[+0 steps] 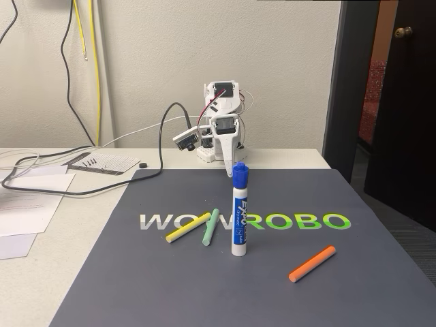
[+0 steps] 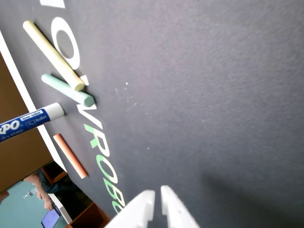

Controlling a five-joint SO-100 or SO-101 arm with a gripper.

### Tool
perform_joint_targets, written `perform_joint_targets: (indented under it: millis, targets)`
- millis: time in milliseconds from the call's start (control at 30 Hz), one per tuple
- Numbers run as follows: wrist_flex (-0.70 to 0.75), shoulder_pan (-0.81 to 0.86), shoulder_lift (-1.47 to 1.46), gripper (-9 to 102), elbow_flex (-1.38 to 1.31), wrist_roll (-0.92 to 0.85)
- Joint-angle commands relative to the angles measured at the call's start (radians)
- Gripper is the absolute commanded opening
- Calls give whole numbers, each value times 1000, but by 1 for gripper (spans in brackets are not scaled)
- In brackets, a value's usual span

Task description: Pick up the blue marker.

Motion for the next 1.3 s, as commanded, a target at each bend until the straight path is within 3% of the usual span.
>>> perform_joint_targets:
  millis: [0, 1133, 1267]
  targets:
    - [5, 6, 58, 0, 0, 6]
    - [8, 11, 58, 0, 0, 14]
    - [-124, 25, 58, 0, -12, -86]
